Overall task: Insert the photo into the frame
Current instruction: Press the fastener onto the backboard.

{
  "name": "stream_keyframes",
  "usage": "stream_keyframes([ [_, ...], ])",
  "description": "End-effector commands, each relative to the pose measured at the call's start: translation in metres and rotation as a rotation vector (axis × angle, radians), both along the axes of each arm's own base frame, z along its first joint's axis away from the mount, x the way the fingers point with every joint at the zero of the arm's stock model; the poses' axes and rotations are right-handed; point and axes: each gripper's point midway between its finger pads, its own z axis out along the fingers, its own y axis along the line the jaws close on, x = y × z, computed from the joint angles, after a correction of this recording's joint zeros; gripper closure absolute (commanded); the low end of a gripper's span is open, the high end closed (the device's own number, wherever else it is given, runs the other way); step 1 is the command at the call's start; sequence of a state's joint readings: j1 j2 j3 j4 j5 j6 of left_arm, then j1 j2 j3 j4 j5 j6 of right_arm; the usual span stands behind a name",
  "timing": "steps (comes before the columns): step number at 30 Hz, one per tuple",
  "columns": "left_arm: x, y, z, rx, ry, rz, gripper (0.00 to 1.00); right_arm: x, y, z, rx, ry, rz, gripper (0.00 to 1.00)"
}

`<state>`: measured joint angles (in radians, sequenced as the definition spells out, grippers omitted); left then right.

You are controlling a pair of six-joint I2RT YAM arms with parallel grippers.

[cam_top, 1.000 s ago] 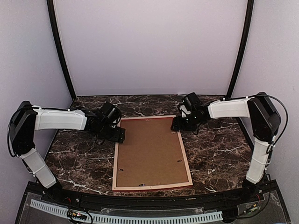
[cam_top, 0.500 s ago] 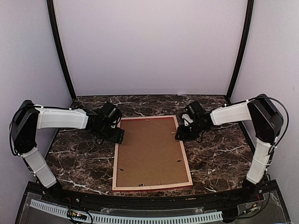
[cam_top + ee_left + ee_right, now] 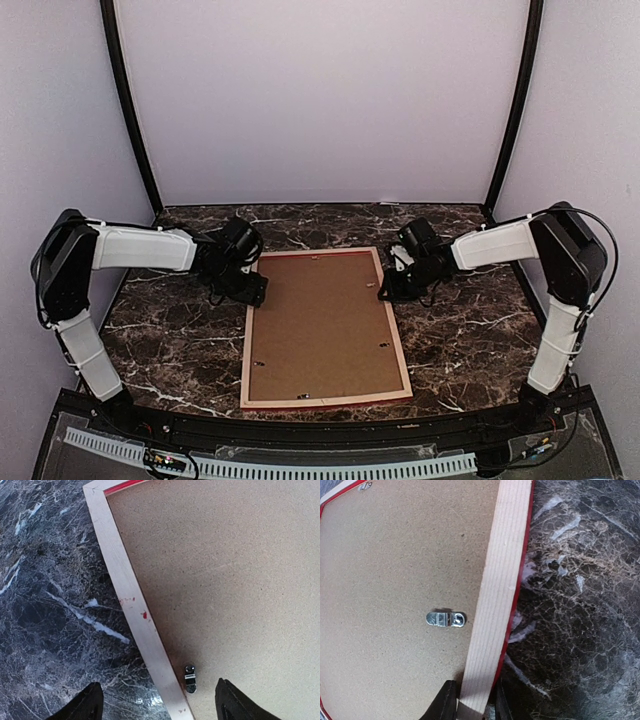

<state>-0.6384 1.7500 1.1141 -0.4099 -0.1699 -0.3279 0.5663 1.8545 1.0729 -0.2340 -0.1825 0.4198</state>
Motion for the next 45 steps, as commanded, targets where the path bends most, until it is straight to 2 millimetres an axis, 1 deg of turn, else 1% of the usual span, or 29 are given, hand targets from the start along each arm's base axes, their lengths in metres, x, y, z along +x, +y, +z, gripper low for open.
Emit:
stream_keyframes([
  [1, -0.002, -0.001, -0.003, 0.009, 0.038, -0.033, 0.22, 0.003, -0.003, 0.004, 0.011, -0.021, 0.002, 0.75],
  [8, -0.002, 0.001, -0.015, 0.030, 0.067, -0.035, 0.30, 0.004, -0.004, 0.004, 0.016, -0.020, 0.006, 0.75],
  [16, -0.001, 0.002, -0.024, 0.033, 0.084, -0.032, 0.41, 0.003, -0.005, 0.001, 0.017, -0.012, 0.010, 0.76],
  [22, -0.005, 0.005, -0.029, 0.028, 0.102, -0.024, 0.53, 0.004, -0.005, 0.001, 0.013, -0.012, 0.009, 0.76],
  [27, -0.006, 0.005, -0.032, 0.014, 0.108, -0.022, 0.58, 0.004, -0.005, 0.003, 0.012, -0.012, 0.011, 0.77],
  [32, -0.006, 0.004, -0.034, -0.013, 0.112, -0.028, 0.64, 0.003, -0.007, 0.002, 0.009, -0.008, 0.009, 0.77],
  [36, -0.005, 0.001, -0.034, -0.058, 0.121, -0.027, 0.63, 0.003, -0.007, 0.002, 0.007, -0.009, 0.010, 0.78],
  [39, -0.005, -0.001, -0.029, -0.087, 0.118, -0.022, 0.55, 0.002, -0.007, 0.002, 0.006, -0.007, 0.012, 0.78],
  [41, -0.003, -0.001, -0.023, -0.108, 0.102, -0.013, 0.50, 0.003, -0.007, 0.001, 0.006, -0.007, 0.012, 0.78],
  [45, -0.002, -0.003, -0.011, -0.174, 0.098, -0.007, 0.44, 0.003, -0.006, 0.000, 0.012, -0.002, 0.015, 0.78],
])
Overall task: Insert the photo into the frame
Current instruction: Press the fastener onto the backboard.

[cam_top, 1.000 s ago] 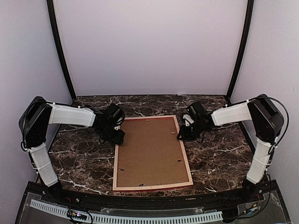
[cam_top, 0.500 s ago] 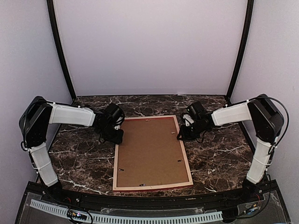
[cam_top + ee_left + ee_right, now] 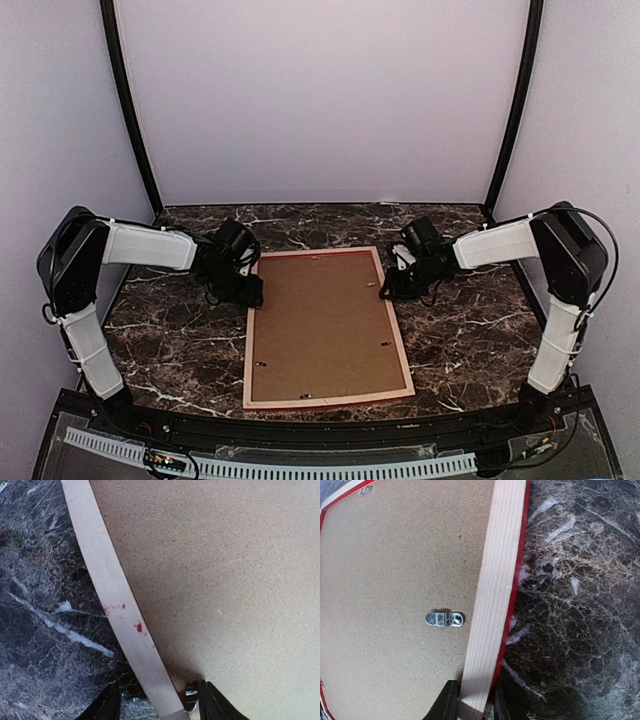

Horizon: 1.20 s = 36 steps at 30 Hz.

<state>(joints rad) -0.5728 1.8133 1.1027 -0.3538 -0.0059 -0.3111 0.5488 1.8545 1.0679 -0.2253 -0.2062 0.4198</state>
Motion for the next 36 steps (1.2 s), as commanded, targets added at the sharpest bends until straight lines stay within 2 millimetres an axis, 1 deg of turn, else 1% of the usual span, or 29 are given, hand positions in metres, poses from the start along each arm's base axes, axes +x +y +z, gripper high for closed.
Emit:
stream_keyframes([
  [1, -0.003, 0.002, 0.017, -0.072, -0.005, 0.017, 0.43, 0.000, -0.003, 0.000, -0.007, -0.009, 0.022, 0.78],
  [6, 0.001, 0.009, 0.021, -0.055, -0.021, 0.046, 0.42, 0.000, -0.002, 0.000, -0.003, -0.008, 0.023, 0.78],
  [10, 0.005, 0.009, 0.025, -0.055, -0.033, 0.056, 0.41, 0.000, -0.002, -0.001, -0.001, -0.004, 0.025, 0.78],
  [13, 0.011, 0.014, 0.027, -0.019, -0.049, 0.070, 0.40, -0.001, -0.002, -0.001, -0.003, -0.003, 0.026, 0.78],
  [20, 0.011, 0.018, 0.017, 0.030, -0.017, 0.071, 0.40, 0.000, -0.001, 0.001, 0.000, -0.005, 0.026, 0.78],
  [31, 0.002, 0.018, 0.002, 0.050, 0.049, 0.053, 0.40, 0.000, 0.000, 0.000, 0.008, -0.001, 0.024, 0.79],
  [36, -0.003, 0.024, -0.004, 0.099, 0.084, 0.064, 0.40, -0.003, -0.002, -0.002, 0.006, 0.002, 0.022, 0.79],
])
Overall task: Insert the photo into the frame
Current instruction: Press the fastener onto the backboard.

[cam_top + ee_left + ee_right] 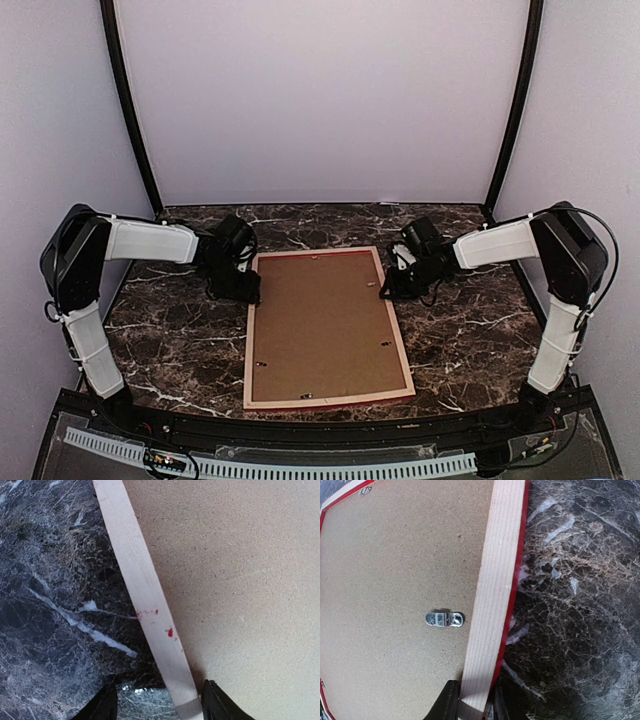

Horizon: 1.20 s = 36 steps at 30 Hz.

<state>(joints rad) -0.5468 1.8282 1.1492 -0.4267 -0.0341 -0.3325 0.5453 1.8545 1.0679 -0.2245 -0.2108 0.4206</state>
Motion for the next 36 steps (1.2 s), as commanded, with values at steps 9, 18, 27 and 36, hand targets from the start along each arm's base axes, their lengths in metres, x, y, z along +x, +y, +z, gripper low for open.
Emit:
stream_keyframes([
  [9, -0.029, -0.014, -0.006, -0.053, 0.137, -0.006, 0.40, -0.005, -0.001, -0.004, 0.010, 0.002, 0.024, 0.79],
  [18, -0.029, -0.027, 0.003, -0.129, 0.126, -0.025, 0.40, -0.007, -0.002, -0.005, 0.012, 0.005, 0.023, 0.79],
  [27, -0.016, -0.019, -0.008, -0.040, 0.111, -0.024, 0.41, -0.008, -0.003, -0.002, 0.012, -0.001, 0.019, 0.79],
  [36, 0.001, -0.021, -0.010, -0.013, 0.073, -0.019, 0.41, -0.009, -0.003, -0.001, 0.017, 0.001, 0.020, 0.79],
])
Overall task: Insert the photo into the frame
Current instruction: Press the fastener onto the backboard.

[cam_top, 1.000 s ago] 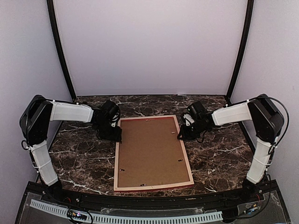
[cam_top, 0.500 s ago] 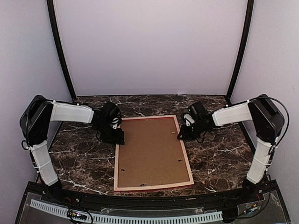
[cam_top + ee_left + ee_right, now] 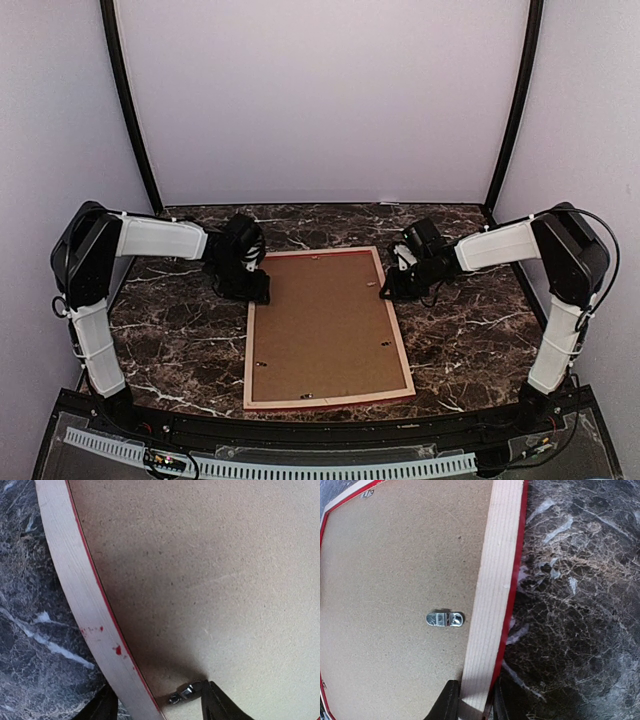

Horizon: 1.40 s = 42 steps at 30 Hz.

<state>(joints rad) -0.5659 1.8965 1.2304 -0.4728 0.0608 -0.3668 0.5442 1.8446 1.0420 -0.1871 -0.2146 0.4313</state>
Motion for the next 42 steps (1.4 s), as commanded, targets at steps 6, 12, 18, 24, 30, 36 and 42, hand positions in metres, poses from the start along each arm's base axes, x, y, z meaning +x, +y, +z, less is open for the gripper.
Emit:
stream_keyframes([
  [6, 0.013, 0.013, -0.005, 0.076, -0.027, 0.030, 0.49, -0.009, -0.003, -0.002, -0.004, 0.012, 0.030, 0.79],
  [12, 0.013, 0.016, -0.006, 0.082, -0.026, 0.042, 0.59, -0.009, -0.003, -0.002, -0.001, 0.014, 0.033, 0.79],
  [18, 0.010, 0.014, -0.007, 0.064, -0.016, 0.046, 0.65, -0.008, -0.002, -0.001, 0.001, 0.012, 0.033, 0.79],
  [24, 0.005, 0.007, -0.008, 0.019, 0.007, 0.047, 0.68, -0.008, -0.002, 0.000, 0.003, 0.014, 0.034, 0.80],
  [30, 0.000, 0.006, -0.003, -0.011, 0.011, 0.051, 0.71, -0.007, 0.000, 0.000, 0.004, 0.013, 0.036, 0.80],
  [36, -0.005, 0.002, 0.006, -0.052, 0.008, 0.048, 0.72, -0.008, -0.001, -0.001, 0.005, 0.016, 0.037, 0.80],
  [42, -0.002, 0.002, 0.019, -0.072, -0.016, 0.052, 0.67, -0.009, -0.001, -0.001, 0.009, 0.015, 0.032, 0.80],
])
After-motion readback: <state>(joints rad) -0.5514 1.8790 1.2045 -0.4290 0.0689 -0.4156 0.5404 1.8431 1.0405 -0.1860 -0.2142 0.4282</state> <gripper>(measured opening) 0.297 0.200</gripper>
